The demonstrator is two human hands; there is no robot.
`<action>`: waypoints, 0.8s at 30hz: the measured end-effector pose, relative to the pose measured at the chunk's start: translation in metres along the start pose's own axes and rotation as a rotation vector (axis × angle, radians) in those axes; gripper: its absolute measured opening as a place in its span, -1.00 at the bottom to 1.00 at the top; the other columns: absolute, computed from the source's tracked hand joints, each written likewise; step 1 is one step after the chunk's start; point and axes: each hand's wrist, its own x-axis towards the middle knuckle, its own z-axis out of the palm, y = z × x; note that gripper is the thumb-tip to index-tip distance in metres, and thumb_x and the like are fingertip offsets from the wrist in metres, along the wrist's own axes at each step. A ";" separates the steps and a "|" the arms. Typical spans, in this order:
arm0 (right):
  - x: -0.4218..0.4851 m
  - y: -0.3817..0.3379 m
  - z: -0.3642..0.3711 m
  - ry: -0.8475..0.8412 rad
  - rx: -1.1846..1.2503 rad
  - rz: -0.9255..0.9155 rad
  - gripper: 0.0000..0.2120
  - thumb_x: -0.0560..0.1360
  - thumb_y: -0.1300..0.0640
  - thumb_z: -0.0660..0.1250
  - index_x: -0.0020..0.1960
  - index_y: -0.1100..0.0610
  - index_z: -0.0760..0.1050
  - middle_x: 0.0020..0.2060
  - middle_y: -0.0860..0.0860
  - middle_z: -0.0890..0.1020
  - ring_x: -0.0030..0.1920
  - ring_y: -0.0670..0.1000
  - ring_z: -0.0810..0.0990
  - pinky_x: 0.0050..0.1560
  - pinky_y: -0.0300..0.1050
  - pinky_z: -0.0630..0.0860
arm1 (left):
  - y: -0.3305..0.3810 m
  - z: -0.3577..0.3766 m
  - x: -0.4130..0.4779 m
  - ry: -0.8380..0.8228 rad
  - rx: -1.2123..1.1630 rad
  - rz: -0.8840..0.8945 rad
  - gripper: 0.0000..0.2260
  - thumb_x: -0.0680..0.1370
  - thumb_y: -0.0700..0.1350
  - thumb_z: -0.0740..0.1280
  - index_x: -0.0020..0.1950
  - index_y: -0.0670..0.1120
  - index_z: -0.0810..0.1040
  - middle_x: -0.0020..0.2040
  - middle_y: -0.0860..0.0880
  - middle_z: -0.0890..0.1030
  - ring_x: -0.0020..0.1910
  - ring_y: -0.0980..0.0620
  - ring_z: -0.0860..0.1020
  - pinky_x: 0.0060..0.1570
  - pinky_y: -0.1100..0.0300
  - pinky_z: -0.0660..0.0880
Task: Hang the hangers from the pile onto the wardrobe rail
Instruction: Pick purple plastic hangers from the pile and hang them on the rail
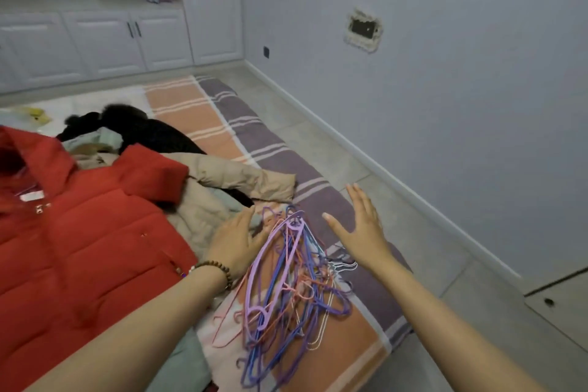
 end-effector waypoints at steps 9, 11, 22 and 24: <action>0.011 0.089 0.162 -0.270 0.240 0.180 -0.21 0.45 -0.18 0.32 0.53 0.02 0.02 0.53 -0.03 0.04 0.52 0.01 0.04 0.50 0.01 0.08 | -0.089 0.126 0.014 -0.103 -0.009 -0.193 -0.49 0.57 0.17 0.12 0.48 0.02 0.18 0.44 -0.02 0.33 0.37 -0.05 0.35 0.28 0.06 0.36; 0.009 0.104 0.189 -0.335 0.295 0.251 -0.21 0.45 -0.13 0.35 0.52 0.03 0.02 0.53 -0.02 0.05 0.52 0.02 0.05 0.48 0.00 0.08 | -0.103 0.150 0.014 -0.127 -0.024 -0.235 -0.49 0.57 0.18 0.12 0.48 0.04 0.19 0.43 -0.02 0.35 0.34 -0.07 0.38 0.26 0.04 0.38; -0.002 0.144 0.288 -0.543 0.707 0.624 -0.29 0.49 0.12 0.38 0.51 0.12 0.07 0.48 0.04 0.23 0.43 0.07 0.29 0.24 -0.13 0.32 | -0.155 0.238 0.006 -0.299 -0.112 -0.424 -0.57 0.56 0.13 0.16 0.36 -0.06 0.32 0.34 -0.10 0.44 0.25 -0.13 0.45 0.23 0.06 0.40; -0.003 0.142 0.297 -0.512 0.757 0.659 -0.30 0.48 0.19 0.38 0.51 0.11 0.10 0.47 0.04 0.26 0.41 0.06 0.31 0.20 -0.16 0.33 | -0.157 0.246 0.005 -0.334 -0.166 -0.479 -0.53 0.57 0.11 0.17 0.42 -0.07 0.27 0.36 -0.12 0.43 0.29 -0.13 0.43 0.25 0.10 0.38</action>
